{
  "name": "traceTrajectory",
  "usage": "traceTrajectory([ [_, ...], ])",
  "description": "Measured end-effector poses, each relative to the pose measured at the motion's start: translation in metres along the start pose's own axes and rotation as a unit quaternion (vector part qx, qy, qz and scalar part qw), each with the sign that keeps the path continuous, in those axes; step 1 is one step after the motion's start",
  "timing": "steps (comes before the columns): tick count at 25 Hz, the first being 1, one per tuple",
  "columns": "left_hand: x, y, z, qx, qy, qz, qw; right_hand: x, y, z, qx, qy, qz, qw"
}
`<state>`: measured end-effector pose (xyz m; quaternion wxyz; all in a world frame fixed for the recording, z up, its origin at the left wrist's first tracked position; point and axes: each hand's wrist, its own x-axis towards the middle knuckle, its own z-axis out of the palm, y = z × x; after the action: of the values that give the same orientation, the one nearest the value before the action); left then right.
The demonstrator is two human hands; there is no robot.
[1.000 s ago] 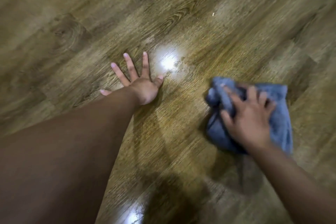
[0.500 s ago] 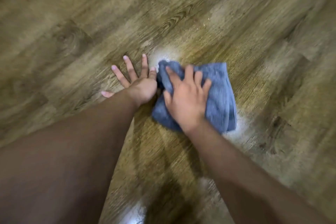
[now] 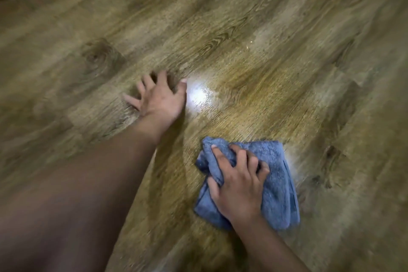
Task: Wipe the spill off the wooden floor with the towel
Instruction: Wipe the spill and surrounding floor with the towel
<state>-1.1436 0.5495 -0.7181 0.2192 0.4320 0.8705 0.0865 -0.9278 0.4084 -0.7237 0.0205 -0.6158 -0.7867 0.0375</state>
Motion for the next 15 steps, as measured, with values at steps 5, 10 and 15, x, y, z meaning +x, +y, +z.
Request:
traceTrajectory([
  [5, 0.028, -0.055, 0.002, 0.077, 0.107, 0.065, 0.989, 0.036, -0.006, 0.004, 0.011, 0.039, 0.007, 0.999],
  [10, 0.027, -0.054, 0.014, 0.085, 0.137, 0.065, 0.985, 0.140, -0.023, 0.006, 0.038, 0.060, 0.030, 0.997],
  [15, 0.034, -0.059, 0.017, 0.083, 0.170, 0.065, 0.980, 0.252, -0.052, 0.011, 0.032, 0.064, 0.013, 0.997],
])
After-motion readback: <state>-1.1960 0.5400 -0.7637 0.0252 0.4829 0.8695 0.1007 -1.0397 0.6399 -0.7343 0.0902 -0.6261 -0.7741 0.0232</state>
